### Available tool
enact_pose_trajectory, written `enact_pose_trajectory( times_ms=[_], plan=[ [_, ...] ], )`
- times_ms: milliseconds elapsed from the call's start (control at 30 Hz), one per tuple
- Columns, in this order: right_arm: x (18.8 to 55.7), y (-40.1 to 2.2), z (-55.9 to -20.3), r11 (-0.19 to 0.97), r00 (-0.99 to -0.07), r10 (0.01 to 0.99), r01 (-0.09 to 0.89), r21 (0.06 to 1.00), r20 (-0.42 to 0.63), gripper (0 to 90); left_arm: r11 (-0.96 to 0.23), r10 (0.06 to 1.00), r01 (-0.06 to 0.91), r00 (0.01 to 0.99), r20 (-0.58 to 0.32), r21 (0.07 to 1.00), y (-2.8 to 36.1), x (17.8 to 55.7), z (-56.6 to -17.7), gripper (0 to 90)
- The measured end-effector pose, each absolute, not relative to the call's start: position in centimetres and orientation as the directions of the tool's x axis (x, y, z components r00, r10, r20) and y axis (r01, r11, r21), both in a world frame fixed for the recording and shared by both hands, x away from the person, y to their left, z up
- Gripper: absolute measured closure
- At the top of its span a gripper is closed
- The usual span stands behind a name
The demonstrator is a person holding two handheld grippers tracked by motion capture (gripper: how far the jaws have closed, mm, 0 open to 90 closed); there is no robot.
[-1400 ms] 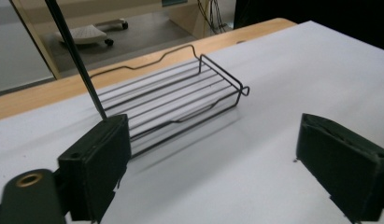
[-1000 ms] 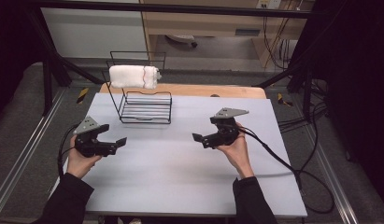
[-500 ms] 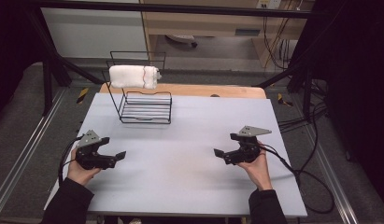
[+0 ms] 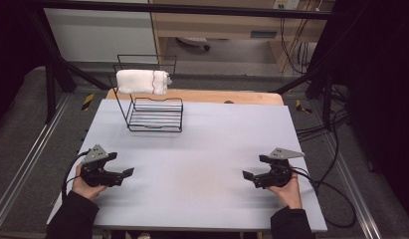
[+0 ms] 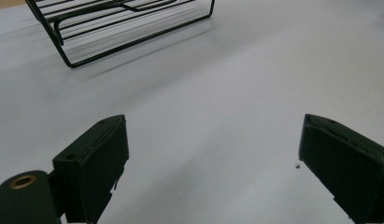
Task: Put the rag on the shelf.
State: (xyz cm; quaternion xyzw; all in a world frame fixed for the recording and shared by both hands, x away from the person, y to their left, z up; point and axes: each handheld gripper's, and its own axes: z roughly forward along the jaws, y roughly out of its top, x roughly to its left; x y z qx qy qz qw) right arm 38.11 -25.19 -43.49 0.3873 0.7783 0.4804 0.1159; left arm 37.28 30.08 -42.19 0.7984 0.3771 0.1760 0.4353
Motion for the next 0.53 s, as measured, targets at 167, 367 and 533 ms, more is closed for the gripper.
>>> enact_pose_trajectory(
  times_ms=[167, 367, 533],
  plan=[
    [37.6, -26.0, -43.9, 0.234, -0.66, 0.726, 0.5, 0.834, 0.192, 0.2, -0.337, 0.753, 0.448, 0.656, -0.049, 0.828, 30.2, 37.1, -42.4, 8.5],
    [37.2, -26.6, -44.3, 0.221, -0.652, 0.73, 0.509, 0.832, 0.205, 0.2, -0.332, 0.754, 0.448, 0.654, -0.051, 0.83, 30.4, 37.0, -42.5, 8.5],
    [37.0, -26.7, -44.4, 0.226, -0.65, 0.732, 0.514, 0.827, 0.204, 0.2, -0.337, 0.751, 0.449, 0.658, -0.052, 0.827, 30.3, 37.0, -42.5, 8.5]
  ],
)
